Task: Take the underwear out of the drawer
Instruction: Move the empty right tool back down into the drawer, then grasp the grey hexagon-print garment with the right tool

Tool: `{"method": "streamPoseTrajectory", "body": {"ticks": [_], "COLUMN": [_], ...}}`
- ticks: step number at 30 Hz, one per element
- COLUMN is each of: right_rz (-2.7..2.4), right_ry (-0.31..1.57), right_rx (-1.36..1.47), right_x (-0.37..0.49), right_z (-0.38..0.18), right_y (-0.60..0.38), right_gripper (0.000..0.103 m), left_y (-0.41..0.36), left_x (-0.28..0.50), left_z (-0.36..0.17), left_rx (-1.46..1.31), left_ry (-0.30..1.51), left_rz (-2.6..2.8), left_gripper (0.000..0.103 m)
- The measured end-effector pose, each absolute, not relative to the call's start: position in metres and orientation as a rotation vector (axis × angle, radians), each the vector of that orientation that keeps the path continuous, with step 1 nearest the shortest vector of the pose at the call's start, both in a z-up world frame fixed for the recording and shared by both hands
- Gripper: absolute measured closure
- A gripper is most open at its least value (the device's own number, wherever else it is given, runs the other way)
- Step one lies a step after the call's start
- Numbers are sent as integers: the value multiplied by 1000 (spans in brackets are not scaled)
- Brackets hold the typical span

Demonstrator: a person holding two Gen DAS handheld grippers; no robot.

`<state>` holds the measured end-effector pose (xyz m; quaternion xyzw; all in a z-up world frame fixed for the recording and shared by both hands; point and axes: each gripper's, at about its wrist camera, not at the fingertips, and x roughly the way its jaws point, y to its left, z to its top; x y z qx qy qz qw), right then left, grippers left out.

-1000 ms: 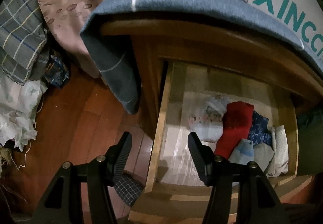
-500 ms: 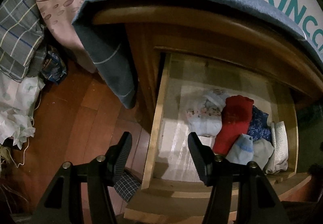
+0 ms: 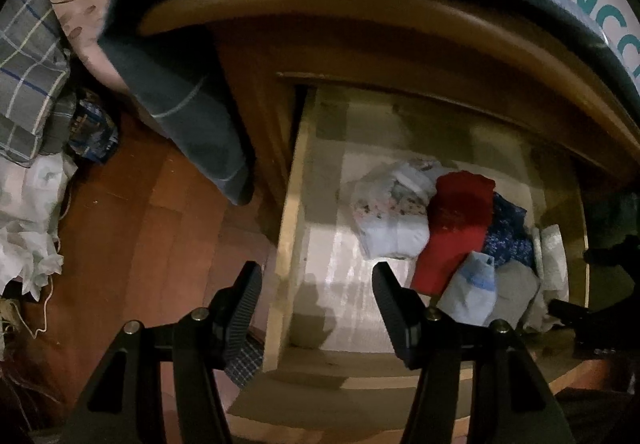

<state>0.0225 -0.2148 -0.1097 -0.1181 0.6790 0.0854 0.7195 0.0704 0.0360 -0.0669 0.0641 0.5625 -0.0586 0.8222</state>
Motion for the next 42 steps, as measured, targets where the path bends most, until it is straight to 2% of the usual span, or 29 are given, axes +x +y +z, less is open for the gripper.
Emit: {"method": "streamPoseTrajectory", "body": {"ticks": [10, 24, 25, 26, 28, 33, 36, 42], "right_rz": [296, 380, 381, 387, 384, 357, 312, 201], "right_ry": [1574, 1612, 1613, 1616, 1616, 1597, 1575, 1519], "right_rx": [-387, -444, -447, -442, -436, -421, -386, -249], "right_x": [29, 42, 42, 41, 45, 34, 35, 26], "right_z": [-148, -158, -158, -157, -156, -145, -135, -110], "right_y": [-201, -198, -198, -196, -188, -195, -196, -204], "right_gripper": [15, 16, 18, 26, 32, 56, 62, 65], "left_y": [27, 10, 9, 9, 9, 5, 5, -3], "left_x": [72, 69, 69, 69, 70, 69, 70, 67], "left_z": [-80, -91, -92, -92, -94, -98, -102, -103], "left_rx": [158, 239, 239, 236, 222, 225, 223, 238], "left_ry": [1254, 1280, 1285, 1291, 1307, 1324, 1347, 1339], "left_rz": [-142, -184, -186, -189, -197, -205, -203, -221], "left_gripper": [44, 44, 44, 44, 44, 44, 44, 44]}}
